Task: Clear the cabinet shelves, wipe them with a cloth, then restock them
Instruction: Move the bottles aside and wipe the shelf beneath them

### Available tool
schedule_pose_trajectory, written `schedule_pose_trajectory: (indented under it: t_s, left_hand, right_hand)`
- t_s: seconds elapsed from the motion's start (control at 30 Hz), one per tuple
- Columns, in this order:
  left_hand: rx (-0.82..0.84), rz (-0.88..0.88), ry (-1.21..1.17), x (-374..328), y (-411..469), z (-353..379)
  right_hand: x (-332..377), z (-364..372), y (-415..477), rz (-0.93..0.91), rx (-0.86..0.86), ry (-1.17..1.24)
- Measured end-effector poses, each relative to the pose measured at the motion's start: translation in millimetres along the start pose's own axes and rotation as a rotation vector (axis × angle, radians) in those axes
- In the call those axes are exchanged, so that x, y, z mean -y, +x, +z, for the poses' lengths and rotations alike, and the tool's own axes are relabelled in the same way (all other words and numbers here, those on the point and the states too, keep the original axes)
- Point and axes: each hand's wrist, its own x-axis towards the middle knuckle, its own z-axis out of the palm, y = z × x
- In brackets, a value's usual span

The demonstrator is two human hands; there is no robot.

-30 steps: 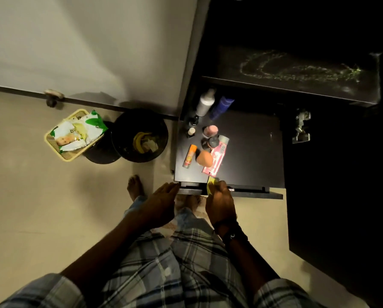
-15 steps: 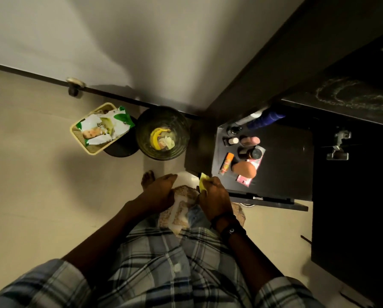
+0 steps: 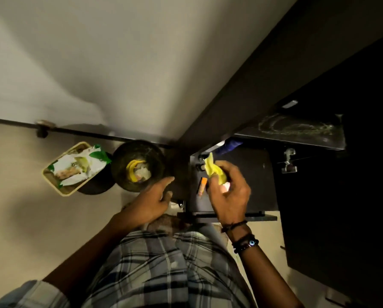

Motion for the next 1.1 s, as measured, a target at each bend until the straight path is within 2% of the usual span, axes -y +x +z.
schedule_pose_trajectory:
  t_s: [0.13,0.23,0.33,0.5,0.7,0.8,0.87,0.93,1.0,1.07,1.1]
  left_hand:
    - [-0.024,0.120,-0.015,-44,21,-1]
    - [-0.013,0.161,-0.011,-71,32,1]
    - [0.002,0.218,0.016,-86,39,10]
    - [0.014,0.250,0.088,-88,46,27]
    - [0.025,0.196,0.050,-74,49,42]
    - [-0.007,0.132,0.053,-69,54,51]
    - [-0.044,0.115,-0.032,-77,54,55]
    - [-0.057,0.122,-0.256,-92,54,59]
    - [0.011,0.141,-0.434,-111,55,64]
    - [0.040,0.152,-0.542,-123,55,68]
    - [0.001,0.169,-0.515,-124,51,69]
  right_hand:
    - [14,-48,39,-0.074,-0.350,0.003]
    - [10,-68,69,-0.161,-0.439,-0.060]
    - [-4,-75,93,-0.266,-0.361,-0.205]
    - [-25,-66,114,-0.219,-0.178,-0.310]
    - [-40,-76,76,-0.316,-0.263,-0.268]
    - [-60,-73,53,-0.275,-0.208,-0.242]
    - [-65,-66,50,-0.246,-0.155,-0.202]
    - [-61,-55,57,-0.191,-0.119,-0.101]
    - [-60,-42,62,-0.106,-0.088,-0.009]
    - [-73,-30,56,0.002,-0.012,0.023]
    - [-86,-27,50,0.067,0.018,0.018]
